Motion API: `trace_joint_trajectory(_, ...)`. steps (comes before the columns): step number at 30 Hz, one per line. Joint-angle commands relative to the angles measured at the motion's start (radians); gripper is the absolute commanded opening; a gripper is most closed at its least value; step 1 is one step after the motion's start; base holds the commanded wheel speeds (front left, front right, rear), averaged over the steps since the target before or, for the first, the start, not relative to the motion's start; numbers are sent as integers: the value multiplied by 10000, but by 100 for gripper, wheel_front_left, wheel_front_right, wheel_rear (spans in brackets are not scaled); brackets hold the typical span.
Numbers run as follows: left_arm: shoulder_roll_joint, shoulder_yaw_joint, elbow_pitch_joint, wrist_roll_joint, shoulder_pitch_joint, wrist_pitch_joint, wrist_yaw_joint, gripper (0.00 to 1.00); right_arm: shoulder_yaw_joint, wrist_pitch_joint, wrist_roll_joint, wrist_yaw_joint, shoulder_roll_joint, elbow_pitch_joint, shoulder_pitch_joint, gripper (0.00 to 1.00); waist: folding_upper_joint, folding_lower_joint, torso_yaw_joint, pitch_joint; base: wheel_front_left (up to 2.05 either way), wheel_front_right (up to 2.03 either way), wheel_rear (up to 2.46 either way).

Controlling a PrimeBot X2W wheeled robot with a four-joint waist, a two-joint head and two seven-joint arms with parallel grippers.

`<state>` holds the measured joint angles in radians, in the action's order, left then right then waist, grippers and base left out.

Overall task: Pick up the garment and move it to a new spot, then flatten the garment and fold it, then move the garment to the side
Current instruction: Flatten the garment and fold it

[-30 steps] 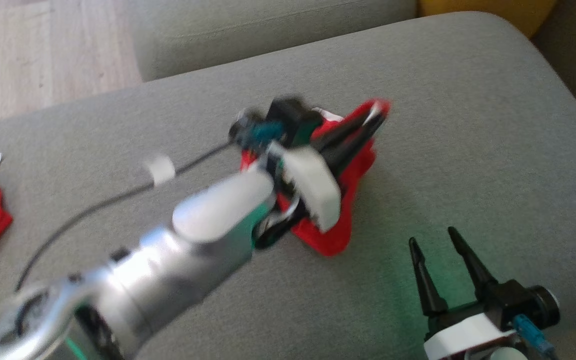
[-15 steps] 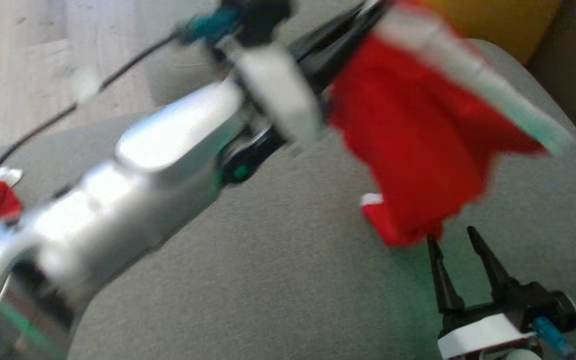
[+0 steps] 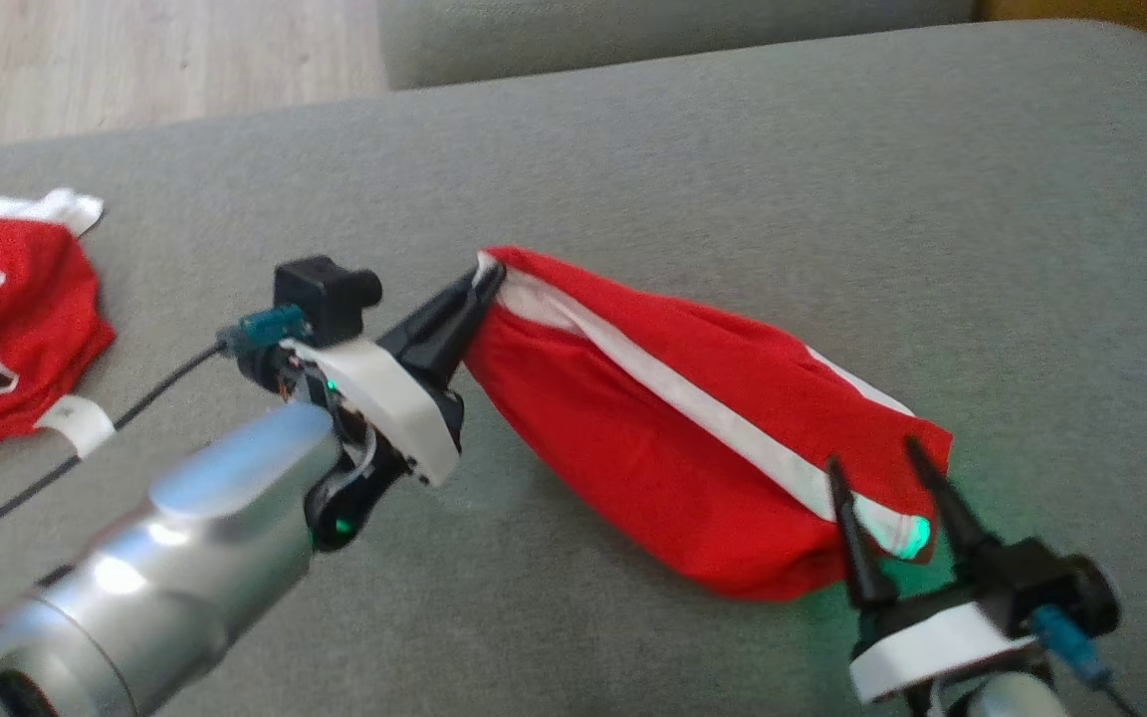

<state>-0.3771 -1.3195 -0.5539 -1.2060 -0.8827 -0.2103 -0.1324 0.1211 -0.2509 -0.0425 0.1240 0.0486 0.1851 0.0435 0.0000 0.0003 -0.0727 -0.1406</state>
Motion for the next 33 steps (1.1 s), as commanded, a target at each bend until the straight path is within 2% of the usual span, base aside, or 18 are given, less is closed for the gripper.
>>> trace_joint_trajectory(1, -239, 510, 13, 10, -755, -216, 17, 0, 462, -109, 19, 67, 196, 31, -254, 100, 0, -3, 339, -314, 0, 0, 0)
trace_joint_trajectory(7, -98, 714, -389, 51, -1207, -439, 17, 0, 1222, -109, -44, 67, 628, 693, -120, 100, 0, -3, 408, -470, 0, 0, 0)
trace_joint_trajectory(17, -23, 676, -809, 153, -1585, -507, 17, 0, 1826, -109, 87, 67, 834, 740, 93, 100, 0, -3, 231, -507, 0, 0, 0)
trace_joint_trajectory(20, -24, 651, -844, 184, -1603, -510, 17, 0, 1851, -109, 146, 67, 865, 756, 138, 95, 0, -3, 208, -491, 0, 0, 0)
trace_joint_trajectory(22, -25, 633, -858, 190, -1608, -511, 17, 0, 1849, -109, 209, 67, 878, 770, 147, 80, 0, -3, 185, -476, 0, 0, 0)
trace_joint_trajectory(23, -26, 628, -860, 190, -1608, -512, 17, 0, 1840, -109, 288, 67, 890, 768, 142, 57, 0, -3, 175, -466, 0, 0, 0)
trace_joint_trajectory(25, -25, 616, -853, 189, -1611, -512, 17, 0, 1818, -109, 433, 67, 889, 773, 142, 35, 0, -3, 167, -456, 0, 0, 0)
trace_joint_trajectory(27, -24, 599, -829, 187, -1616, -513, 17, 0, 1811, -109, 632, 67, 909, 827, 128, 18, 0, -3, 173, -453, 0, 0, 0)
trace_joint_trajectory(28, -27, 590, -809, 187, -1619, -513, 17, 0, 1790, -109, 723, 67, 915, 869, 112, 0, 0, -3, 180, -453, 0, 0, 0)
trace_joint_trajectory(33, -65, 539, -689, 239, -1617, -514, 17, 0, 1478, -109, 1143, 67, 826, 878, 40, 0, 0, -3, 229, -429, 0, 0, 0)
